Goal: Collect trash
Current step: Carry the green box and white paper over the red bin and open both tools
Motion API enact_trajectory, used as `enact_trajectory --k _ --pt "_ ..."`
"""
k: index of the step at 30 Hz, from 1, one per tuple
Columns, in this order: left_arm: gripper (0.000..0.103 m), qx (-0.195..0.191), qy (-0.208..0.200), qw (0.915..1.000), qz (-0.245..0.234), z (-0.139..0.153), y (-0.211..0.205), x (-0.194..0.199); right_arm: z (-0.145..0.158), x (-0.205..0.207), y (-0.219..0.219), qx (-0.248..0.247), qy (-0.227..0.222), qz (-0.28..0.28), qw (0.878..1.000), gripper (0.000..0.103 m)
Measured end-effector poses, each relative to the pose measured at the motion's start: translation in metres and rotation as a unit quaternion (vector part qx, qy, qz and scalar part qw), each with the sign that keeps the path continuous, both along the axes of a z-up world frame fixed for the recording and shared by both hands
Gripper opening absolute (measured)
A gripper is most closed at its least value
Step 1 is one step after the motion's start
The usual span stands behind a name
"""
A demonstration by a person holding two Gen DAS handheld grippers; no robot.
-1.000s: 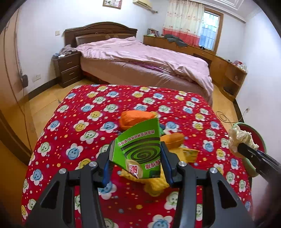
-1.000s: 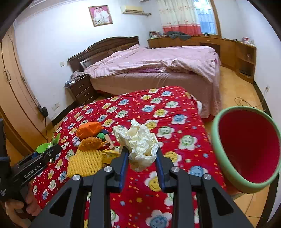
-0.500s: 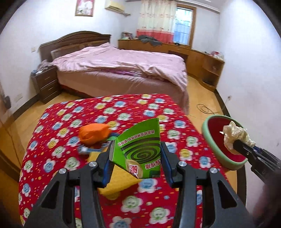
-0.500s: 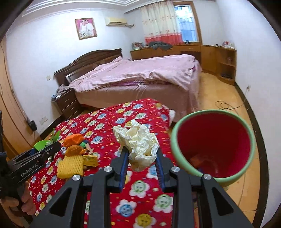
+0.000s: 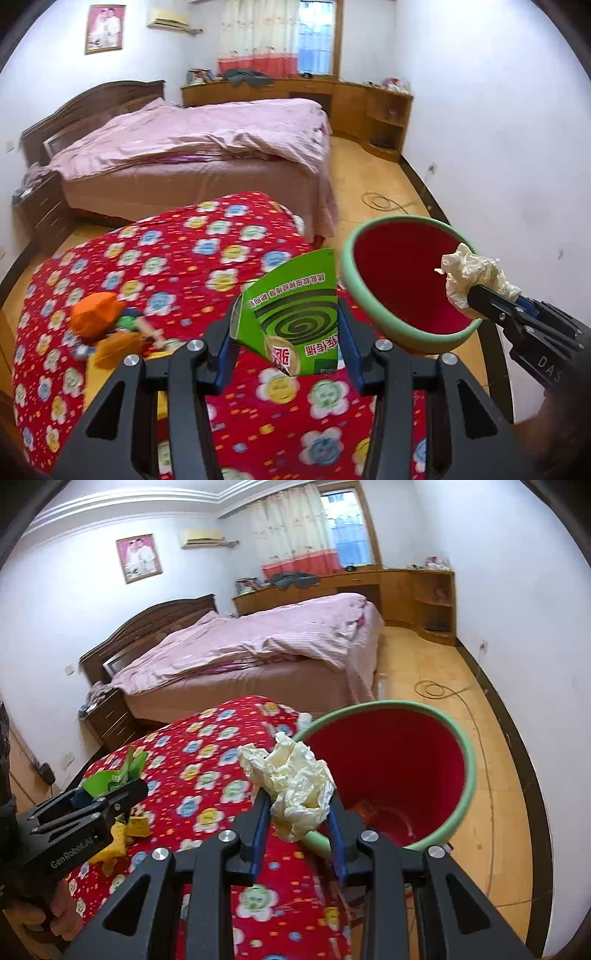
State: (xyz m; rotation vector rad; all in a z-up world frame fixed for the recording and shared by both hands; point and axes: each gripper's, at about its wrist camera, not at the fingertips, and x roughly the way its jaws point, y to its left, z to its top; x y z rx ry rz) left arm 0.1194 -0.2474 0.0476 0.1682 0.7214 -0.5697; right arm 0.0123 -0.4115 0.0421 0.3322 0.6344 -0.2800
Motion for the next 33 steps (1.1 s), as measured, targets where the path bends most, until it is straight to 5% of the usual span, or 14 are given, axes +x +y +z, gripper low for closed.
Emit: enact_trajectory --k 24,28,33 --pt "0.048 0.021 0.030 0.9950 -0.093 -0.036 -0.130 0.019 -0.039 -0.005 -0.101 0.052 0.019 -0.072 0.996 0.036" --pt "0.049 0.010 0.038 0.9929 -0.112 -0.038 -0.137 0.019 -0.042 -0.006 -0.106 0.059 0.012 -0.071 0.996 0.053" --pt "0.055 0.001 0.056 0.9912 -0.120 -0.040 -0.141 0.022 -0.043 -0.008 -0.108 0.062 0.003 -0.074 0.995 0.058"
